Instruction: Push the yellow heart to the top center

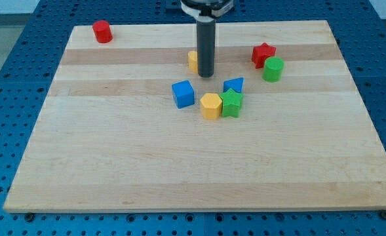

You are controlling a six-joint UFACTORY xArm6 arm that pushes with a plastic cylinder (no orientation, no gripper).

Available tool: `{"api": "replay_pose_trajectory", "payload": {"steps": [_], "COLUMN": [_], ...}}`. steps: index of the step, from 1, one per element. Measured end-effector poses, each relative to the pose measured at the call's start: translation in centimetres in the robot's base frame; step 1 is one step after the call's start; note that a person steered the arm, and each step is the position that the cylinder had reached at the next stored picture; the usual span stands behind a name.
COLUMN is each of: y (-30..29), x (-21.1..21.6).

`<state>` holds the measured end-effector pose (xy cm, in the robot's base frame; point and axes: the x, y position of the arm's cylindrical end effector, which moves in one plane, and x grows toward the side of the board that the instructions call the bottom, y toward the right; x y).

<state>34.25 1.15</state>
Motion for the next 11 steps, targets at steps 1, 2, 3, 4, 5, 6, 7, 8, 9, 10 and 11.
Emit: {"api": "replay_pose_trajectory", "payload": {"steps": [1,2,3,4,5,6,7,8,9,10,11], "y": [0.3,0.3,-0.6,-3.5,-4.4,-4.4,-4.1,-3.1,-1.7,-0.4,0.5], "x": [-2.8,-3.1,1.6,2.5,0.5,-1.1,-2.7,-4.1,-5.2,-6.2,-7.7]}}
